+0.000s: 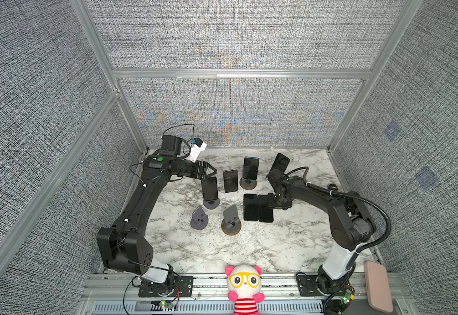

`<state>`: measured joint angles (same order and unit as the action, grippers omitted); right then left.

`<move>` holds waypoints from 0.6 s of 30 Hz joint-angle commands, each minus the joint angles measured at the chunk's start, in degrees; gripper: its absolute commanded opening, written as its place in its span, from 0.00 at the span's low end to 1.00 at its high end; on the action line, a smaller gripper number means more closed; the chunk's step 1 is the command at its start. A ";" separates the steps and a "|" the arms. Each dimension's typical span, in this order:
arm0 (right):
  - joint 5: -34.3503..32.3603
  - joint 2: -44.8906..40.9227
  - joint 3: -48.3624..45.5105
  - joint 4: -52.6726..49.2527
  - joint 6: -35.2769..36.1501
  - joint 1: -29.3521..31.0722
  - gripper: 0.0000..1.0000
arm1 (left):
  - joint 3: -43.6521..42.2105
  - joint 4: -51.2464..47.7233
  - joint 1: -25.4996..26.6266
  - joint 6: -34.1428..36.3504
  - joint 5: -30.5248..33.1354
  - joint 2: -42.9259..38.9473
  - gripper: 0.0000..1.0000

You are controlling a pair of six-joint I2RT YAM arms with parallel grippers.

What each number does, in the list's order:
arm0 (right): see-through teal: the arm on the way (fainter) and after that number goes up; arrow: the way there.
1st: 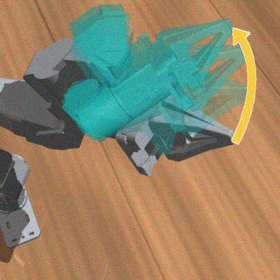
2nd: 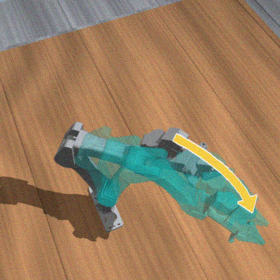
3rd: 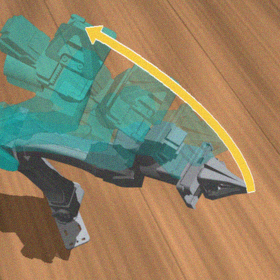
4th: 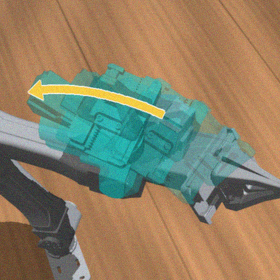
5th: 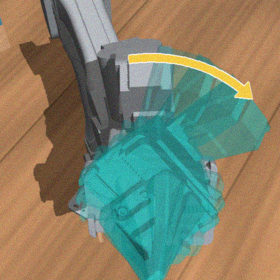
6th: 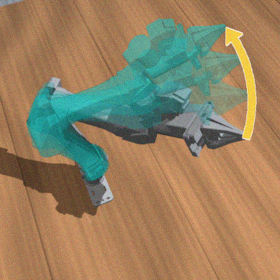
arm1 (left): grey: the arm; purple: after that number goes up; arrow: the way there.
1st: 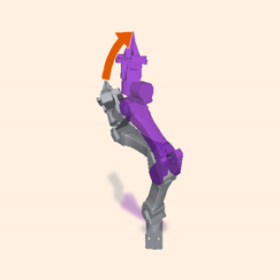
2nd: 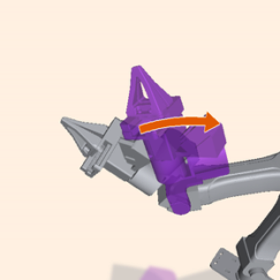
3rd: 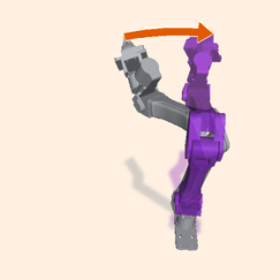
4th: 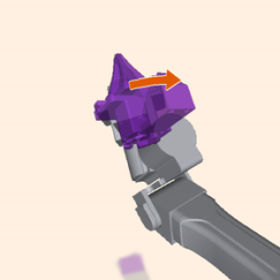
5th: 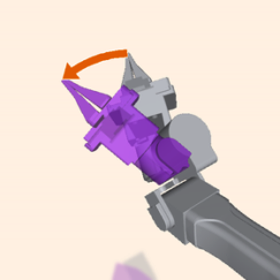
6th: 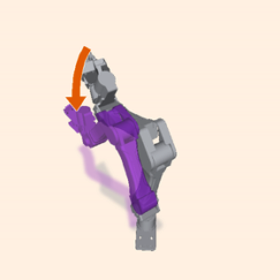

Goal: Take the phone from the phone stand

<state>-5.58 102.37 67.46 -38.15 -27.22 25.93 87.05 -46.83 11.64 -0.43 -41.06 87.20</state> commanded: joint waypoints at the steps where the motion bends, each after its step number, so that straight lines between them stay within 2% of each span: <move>1: -1.13 -1.63 -0.96 -1.77 -0.13 -0.05 0.50 | 0.30 -0.32 -0.07 0.66 -0.25 -0.40 0.68; 5: -2.47 -6.02 -1.80 -3.58 0.46 -0.18 0.59 | 0.36 -1.40 -0.12 1.95 2.38 -0.49 0.68; 8: -3.20 -10.47 -2.05 -5.02 1.05 -0.25 0.63 | 0.65 -3.82 -0.06 4.61 10.14 -0.15 0.69; 10: -3.05 -13.19 -2.16 -5.74 1.29 -0.49 0.64 | 0.17 -3.92 -0.05 5.83 12.95 -0.10 0.69; 18: -0.17 -19.81 -1.87 -6.81 3.20 -1.07 0.66 | -1.26 -1.50 -0.12 8.75 11.77 0.89 0.70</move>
<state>-6.94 83.53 65.28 -43.57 -25.52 25.12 85.84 -49.12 11.60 5.61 -29.91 87.66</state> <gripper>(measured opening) 0.661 0.704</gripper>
